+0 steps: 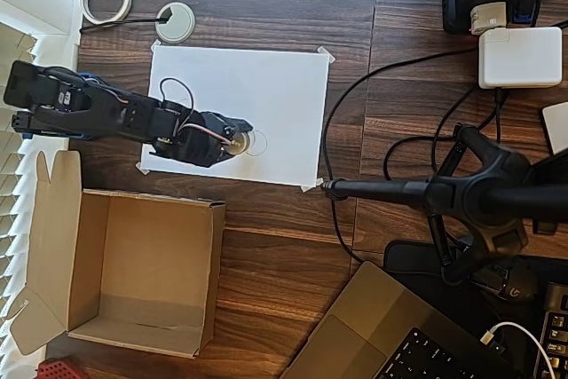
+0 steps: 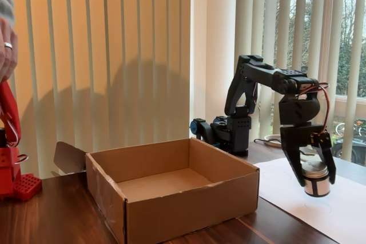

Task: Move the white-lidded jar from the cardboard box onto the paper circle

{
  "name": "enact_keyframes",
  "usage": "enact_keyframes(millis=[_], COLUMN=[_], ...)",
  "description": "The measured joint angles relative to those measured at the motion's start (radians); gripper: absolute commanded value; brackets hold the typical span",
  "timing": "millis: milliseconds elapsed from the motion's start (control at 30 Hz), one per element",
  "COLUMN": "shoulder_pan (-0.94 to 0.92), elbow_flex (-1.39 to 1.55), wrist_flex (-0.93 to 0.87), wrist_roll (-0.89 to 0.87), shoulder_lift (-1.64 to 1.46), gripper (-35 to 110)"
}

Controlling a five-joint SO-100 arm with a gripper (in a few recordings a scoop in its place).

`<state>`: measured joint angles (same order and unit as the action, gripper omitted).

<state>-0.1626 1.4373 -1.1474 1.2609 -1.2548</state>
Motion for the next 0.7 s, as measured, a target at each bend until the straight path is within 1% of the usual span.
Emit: enact_keyframes(millis=[433, 700], shoulder_pan=[0.0, -0.002], elbow_flex=[-0.006, 0.087], wrist_flex=[0.083, 0.152], wrist_roll=[0.055, 0.129], shoulder_lift=[0.021, 0.025], gripper=[5, 5])
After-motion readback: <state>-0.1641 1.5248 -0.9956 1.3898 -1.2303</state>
